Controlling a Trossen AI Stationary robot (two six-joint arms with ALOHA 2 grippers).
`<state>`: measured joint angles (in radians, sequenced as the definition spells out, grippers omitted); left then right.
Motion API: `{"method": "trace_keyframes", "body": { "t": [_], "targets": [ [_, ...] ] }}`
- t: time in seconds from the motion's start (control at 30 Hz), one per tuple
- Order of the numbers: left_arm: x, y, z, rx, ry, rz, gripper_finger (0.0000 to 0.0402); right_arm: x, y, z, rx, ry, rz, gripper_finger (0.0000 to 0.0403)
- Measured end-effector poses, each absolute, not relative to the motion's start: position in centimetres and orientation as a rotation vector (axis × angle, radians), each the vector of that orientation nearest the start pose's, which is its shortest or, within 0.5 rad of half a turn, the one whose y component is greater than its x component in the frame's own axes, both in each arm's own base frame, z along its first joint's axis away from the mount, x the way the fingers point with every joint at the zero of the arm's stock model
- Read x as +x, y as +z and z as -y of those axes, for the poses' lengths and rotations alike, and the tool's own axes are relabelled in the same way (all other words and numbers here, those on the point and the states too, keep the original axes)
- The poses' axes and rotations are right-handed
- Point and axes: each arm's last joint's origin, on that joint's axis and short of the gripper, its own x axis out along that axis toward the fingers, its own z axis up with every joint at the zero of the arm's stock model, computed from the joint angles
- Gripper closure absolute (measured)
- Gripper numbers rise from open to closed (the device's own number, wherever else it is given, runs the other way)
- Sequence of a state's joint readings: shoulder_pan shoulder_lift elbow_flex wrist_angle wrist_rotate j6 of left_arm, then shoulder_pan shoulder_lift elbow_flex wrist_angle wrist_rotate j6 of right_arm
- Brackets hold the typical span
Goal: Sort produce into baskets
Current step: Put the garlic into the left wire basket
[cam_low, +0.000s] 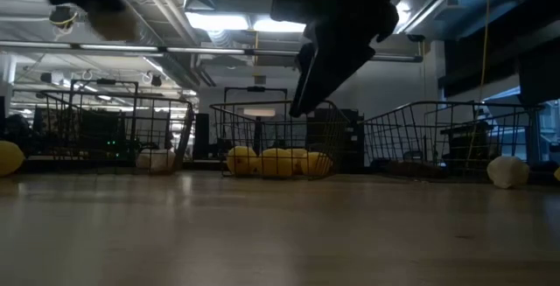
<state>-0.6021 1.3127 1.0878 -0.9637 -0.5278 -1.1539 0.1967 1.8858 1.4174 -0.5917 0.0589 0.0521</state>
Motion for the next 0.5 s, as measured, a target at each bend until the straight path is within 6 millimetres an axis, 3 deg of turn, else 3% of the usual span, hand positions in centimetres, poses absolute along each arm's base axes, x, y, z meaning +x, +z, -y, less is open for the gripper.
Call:
{"method": "trace_keyframes", "body": {
  "t": [0.23, 0.5],
  "targets": [
    [19.3, 29.9, 7.6, -0.306, 0.664, -0.756, 0.0249, 38.7, 21.3, -7.5, -0.088, 0.097, -1.055, 0.01],
    [18.1, 30.5, 2.4, -0.302, 0.914, -0.803, 0.0249, 38.7, 21.3, -7.5, -0.087, 0.096, -1.055, 0.01]
  ]
}}
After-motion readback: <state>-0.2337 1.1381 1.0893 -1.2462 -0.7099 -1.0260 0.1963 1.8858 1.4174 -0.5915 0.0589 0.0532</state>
